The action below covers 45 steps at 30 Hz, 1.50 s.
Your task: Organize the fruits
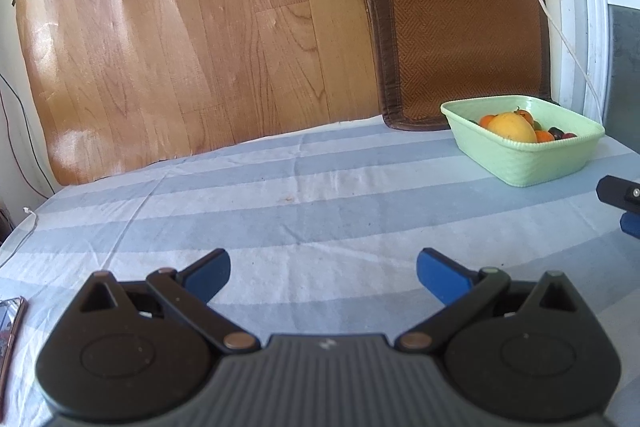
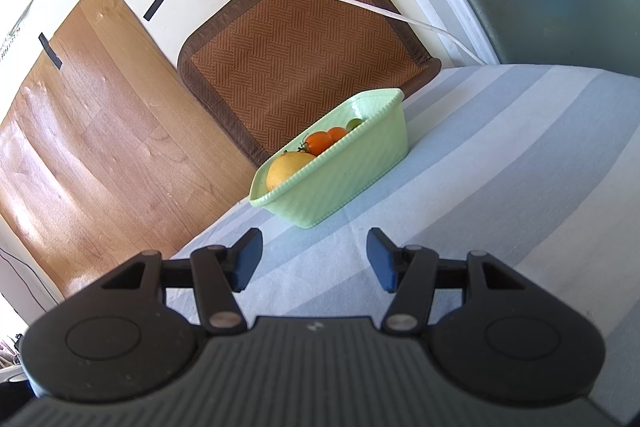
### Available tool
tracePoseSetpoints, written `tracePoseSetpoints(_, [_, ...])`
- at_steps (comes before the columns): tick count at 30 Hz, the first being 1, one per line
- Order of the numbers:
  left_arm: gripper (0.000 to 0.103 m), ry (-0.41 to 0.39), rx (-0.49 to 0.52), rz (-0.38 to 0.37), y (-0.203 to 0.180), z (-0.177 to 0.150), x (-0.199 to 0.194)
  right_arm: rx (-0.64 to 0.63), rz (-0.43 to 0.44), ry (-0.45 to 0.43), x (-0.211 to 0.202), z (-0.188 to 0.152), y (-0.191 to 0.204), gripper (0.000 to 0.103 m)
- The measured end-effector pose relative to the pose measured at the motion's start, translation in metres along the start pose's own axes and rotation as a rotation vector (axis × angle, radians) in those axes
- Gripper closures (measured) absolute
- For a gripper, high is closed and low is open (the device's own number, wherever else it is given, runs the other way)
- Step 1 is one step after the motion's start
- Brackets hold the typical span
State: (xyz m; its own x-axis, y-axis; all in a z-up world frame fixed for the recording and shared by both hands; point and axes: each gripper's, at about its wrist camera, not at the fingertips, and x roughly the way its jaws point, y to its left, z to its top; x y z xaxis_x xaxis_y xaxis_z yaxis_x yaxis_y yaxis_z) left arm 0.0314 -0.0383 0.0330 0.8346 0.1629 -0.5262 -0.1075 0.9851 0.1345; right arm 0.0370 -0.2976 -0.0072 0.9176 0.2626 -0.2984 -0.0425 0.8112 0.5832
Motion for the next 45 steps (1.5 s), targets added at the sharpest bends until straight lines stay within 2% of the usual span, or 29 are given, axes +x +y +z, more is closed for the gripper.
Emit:
tracePoseSetpoints(19, [0.000,-0.033,-0.015,0.028,0.003,0.003,-0.004,0.001,-0.002,-0.003,0.000,-0.001,0.001,0.042])
tracePoseSetpoints(45, [0.000,0.038,0.031,0.014,-0.010,-0.003,-0.002,0.002,-0.001,-0.003,-0.001,-0.001,0.000,0.041])
